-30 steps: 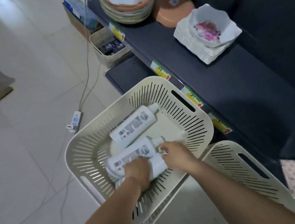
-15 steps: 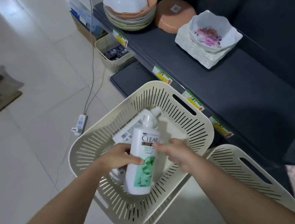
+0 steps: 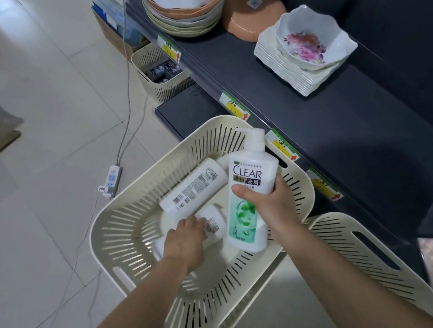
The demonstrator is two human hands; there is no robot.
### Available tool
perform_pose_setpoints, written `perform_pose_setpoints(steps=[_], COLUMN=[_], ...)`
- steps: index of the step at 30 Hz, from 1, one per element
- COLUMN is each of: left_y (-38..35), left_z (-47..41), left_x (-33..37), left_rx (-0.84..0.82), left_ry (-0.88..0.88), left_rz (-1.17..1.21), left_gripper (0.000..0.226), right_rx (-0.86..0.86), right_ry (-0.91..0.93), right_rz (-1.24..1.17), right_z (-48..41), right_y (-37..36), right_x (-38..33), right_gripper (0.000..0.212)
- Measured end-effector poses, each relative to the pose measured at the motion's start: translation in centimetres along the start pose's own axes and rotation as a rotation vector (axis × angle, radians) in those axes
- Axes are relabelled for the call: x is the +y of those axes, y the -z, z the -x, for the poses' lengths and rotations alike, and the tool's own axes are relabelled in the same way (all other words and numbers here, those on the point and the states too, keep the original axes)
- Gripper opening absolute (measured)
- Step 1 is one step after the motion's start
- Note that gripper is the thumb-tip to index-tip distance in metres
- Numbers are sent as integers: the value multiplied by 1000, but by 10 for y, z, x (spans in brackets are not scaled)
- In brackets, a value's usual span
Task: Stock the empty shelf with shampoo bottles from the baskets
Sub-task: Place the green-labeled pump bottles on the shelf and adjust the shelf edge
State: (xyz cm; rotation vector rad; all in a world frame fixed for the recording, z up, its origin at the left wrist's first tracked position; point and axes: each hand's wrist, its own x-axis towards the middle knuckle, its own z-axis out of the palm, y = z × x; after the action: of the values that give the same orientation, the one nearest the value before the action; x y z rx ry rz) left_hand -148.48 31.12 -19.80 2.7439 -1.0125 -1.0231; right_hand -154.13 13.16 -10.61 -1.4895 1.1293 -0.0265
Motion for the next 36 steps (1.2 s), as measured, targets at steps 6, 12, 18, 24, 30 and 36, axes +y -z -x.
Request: perform_pose_setpoints(steps=[6,12,18,24,30,36], left_y=[-32,-26,-8,21,52,95], left_z=[-15,-21,-21,-12,-3,3], left_x=[3,2,-27,-21,-18,4], left_rx=[-3,-31,-389,-635,-633,-530], left_ry=[37,17,88,179,100,1], left_rz=[-429,-213,580,1251,1609,1468], left_gripper=[101,93,101,101,95,98], right_rx=[11,25,30,52,57,58], right_ry=[52,79,70,90,121,115], right_rz=[25,1,-50,-73,-134,-173], right_z=[-2,1,6,11,21,40], right_y=[4,9,12,17,27,41], right_x=[2,2,-1,-5,-18,-32], right_gripper=[58,55,55,55,50,49])
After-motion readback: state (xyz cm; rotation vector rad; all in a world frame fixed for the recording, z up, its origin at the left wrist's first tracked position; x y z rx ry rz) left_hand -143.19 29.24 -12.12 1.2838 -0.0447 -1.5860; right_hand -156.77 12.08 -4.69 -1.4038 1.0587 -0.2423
